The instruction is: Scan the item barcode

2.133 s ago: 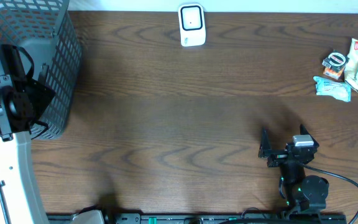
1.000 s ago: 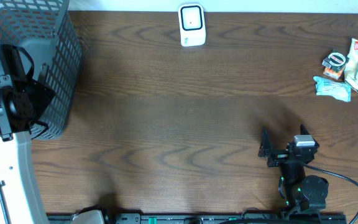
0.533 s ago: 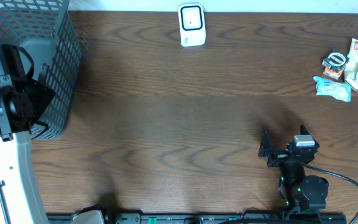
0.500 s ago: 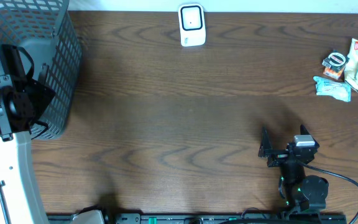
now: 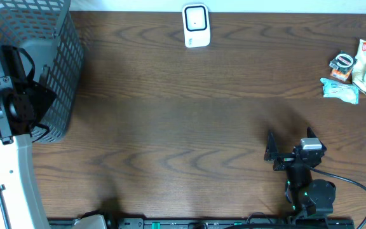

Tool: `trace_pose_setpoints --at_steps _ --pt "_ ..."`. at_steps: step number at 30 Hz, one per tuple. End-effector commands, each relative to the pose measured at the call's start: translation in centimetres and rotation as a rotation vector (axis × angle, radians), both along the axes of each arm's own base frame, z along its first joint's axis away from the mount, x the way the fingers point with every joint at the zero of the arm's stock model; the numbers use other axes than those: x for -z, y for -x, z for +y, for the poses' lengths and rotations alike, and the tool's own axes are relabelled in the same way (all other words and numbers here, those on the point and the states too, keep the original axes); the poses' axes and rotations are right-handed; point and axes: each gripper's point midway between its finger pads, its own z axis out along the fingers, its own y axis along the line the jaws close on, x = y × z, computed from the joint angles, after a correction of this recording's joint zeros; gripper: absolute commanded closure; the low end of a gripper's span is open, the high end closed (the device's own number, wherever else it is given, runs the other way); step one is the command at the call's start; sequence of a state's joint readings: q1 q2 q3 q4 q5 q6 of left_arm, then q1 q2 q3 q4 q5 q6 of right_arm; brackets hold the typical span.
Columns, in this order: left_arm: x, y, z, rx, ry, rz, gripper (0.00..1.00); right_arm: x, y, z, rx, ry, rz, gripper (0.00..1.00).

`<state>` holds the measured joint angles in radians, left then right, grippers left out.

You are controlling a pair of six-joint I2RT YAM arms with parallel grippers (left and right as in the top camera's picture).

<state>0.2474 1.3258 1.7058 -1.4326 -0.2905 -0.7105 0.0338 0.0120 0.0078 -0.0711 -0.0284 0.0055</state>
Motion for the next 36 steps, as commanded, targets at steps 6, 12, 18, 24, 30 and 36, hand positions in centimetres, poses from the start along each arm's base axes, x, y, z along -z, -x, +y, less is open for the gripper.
trace_pose_setpoints --at_steps 6,12,18,24,30,36 --pt "-0.2 0.3 0.2 -0.016 -0.007 -0.005 0.03 0.1 0.0 -0.4 0.019 0.015 -0.002 0.01" --pt "0.0 0.2 0.2 -0.017 -0.005 0.001 0.02 0.1 0.0 -0.4 0.019 0.015 -0.002 0.01" --pt "0.5 2.2 -0.6 0.021 0.005 0.076 0.02 0.1 0.0 -0.4 0.019 0.015 -0.002 0.01" --pt "2.1 2.6 -3.5 0.149 0.012 0.095 0.02 0.1 0.0 -0.4 0.018 0.015 -0.002 0.01" --pt "1.3 -2.1 -9.6 0.568 -0.040 -0.138 0.02 0.1 0.0 -0.4 0.019 0.015 -0.002 0.01" --pt "-0.5 -2.4 -13.8 0.870 -0.141 -0.337 0.02 0.1 0.0 -0.4 0.019 0.015 -0.002 0.01"
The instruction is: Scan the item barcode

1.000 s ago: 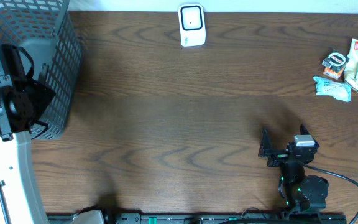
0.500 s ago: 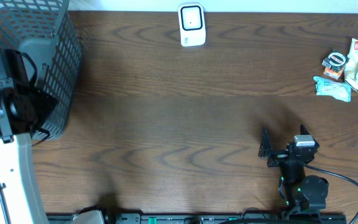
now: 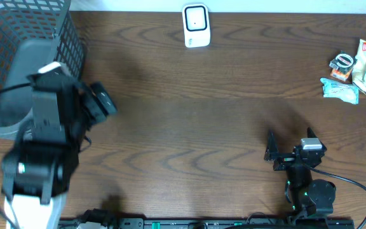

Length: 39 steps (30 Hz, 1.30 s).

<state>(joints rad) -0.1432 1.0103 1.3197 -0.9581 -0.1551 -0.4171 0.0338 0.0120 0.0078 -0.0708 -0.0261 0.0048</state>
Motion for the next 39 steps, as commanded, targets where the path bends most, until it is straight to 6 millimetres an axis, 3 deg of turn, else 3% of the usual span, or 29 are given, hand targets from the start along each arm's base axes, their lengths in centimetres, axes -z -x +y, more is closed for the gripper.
trace_pose_setpoints --at_steps 1,6,12,18,27,39 --pt "0.1 2.2 -1.4 0.179 -0.092 -0.045 0.02 0.1 0.0 -0.4 0.017 0.014 -0.001 0.01" --pt "2.2 5.6 -0.8 0.204 -0.125 -0.078 0.02 0.1 0.0 -0.4 0.017 0.014 -0.001 0.01" --pt "5.2 9.9 -1.4 0.261 -0.070 -0.175 0.02 0.1 0.0 -0.4 0.017 0.014 -0.001 0.01" --pt "7.7 12.4 -0.9 0.252 -0.052 -0.225 0.03 0.1 0.0 -0.4 0.017 0.014 -0.001 0.01" --pt "12.2 11.7 -1.1 0.254 -0.056 -0.169 0.02 0.1 0.0 -0.4 0.016 0.014 -0.001 0.01" --pt "13.0 7.2 -2.0 0.250 -0.038 -0.425 0.03 0.1 0.0 -0.4 0.017 0.014 -0.001 0.01"
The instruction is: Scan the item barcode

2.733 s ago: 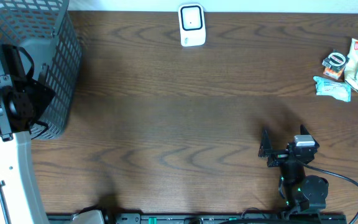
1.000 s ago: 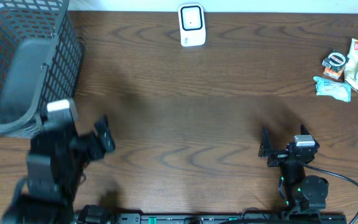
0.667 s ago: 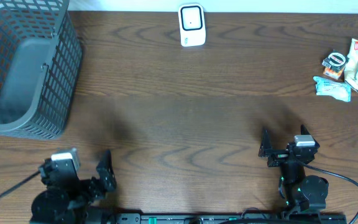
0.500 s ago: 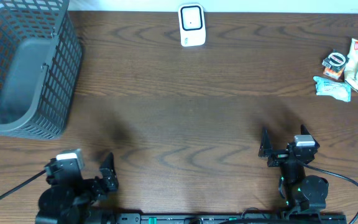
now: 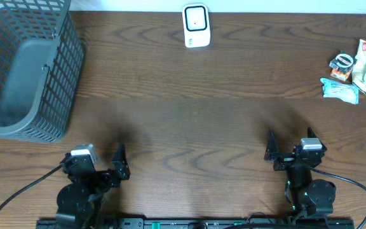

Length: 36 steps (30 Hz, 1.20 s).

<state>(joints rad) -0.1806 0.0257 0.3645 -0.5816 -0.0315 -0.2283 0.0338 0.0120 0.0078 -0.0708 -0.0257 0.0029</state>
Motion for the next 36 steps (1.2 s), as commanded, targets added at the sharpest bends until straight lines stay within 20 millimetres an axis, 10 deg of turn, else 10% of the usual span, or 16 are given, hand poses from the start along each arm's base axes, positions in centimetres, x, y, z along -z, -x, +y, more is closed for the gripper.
trace_pose_setpoints --at_steps 1,16,36 --pt "0.2 -1.0 -0.4 0.012 0.004 -0.058 0.02 0.1 0.0 -0.4 0.016 0.012 -0.001 0.01" --pt "0.4 -4.4 -2.0 0.118 -0.067 -0.345 0.03 0.1 0.0 -0.4 0.016 0.012 -0.001 0.01" --pt "3.9 -4.3 -1.0 0.113 -0.162 -0.208 0.02 0.1 0.0 -0.4 0.016 0.012 -0.001 0.01"
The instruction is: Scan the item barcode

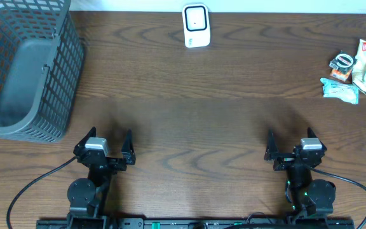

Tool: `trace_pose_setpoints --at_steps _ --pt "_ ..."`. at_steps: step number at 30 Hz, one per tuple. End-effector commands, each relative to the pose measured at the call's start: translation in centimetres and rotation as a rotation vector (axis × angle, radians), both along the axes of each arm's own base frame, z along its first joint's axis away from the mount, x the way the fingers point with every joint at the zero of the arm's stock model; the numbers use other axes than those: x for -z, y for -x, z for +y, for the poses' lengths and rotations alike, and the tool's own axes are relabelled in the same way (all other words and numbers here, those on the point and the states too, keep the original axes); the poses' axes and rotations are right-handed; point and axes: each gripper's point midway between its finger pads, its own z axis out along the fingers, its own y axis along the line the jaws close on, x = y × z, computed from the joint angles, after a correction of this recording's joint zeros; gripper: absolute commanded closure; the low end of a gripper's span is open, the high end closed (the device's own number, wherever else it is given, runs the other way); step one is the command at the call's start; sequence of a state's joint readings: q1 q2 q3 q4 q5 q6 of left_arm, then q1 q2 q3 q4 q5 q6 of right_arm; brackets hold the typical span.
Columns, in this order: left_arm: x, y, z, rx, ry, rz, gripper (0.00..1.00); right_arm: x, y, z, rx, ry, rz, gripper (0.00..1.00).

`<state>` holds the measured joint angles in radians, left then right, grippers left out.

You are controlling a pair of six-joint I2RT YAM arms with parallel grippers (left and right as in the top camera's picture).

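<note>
A white barcode scanner (196, 26) stands at the far edge of the table, near the middle. Several small snack packets (359, 71) lie in a heap at the far right: a pale blue one (339, 90), a taller white and orange one, and a small one with a ring shape (342, 63). At the front left my left gripper (105, 140) stands open with nothing in it. At the front right my right gripper (290, 138) is open too, and empty. Both are far from the packets and the scanner.
A grey wire basket (24, 67) fills the far left corner, and I see nothing inside it. Black cables run from both arm bases along the front edge. The brown wooden table (196, 108) lies between the grippers and the scanner.
My left gripper has shifted a little to the right and away from the front edge, and now points straight ahead instead of tilted. The right arm has not moved.
My left arm first hung at the left edge beside the basket. Then it stood high and large in view by the basket's front corner. Later it was low at the front left, tilted, and now it sits square like the right arm, which stayed still throughout.
</note>
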<state>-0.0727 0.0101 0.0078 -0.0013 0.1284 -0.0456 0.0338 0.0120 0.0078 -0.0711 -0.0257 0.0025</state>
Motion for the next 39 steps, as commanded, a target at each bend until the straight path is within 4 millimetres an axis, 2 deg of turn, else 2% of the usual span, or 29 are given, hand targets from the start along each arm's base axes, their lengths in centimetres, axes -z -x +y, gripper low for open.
trace_pose_setpoints --at_steps 1,11,16,27,39 --pt "1.47 0.21 -0.13 0.017 -0.056 0.048 0.02 0.05 0.01 -0.36 0.016 0.012 -0.001 0.01" --pt "1.44 0.21 -0.17 0.020 -0.067 0.044 0.02 0.05 0.01 -0.36 0.016 0.012 -0.001 0.01" --pt "1.58 0.11 0.77 -0.044 0.010 0.062 0.02 0.05 0.01 -0.35 0.016 0.012 -0.001 0.01" --pt "1.59 0.14 0.48 -0.020 -0.057 0.054 0.02 0.05 0.01 -0.36 0.016 0.012 -0.001 0.01" --pt "1.59 0.15 0.45 -0.018 -0.054 0.054 0.02 0.05 0.01 -0.36 0.016 0.012 -0.001 0.01"
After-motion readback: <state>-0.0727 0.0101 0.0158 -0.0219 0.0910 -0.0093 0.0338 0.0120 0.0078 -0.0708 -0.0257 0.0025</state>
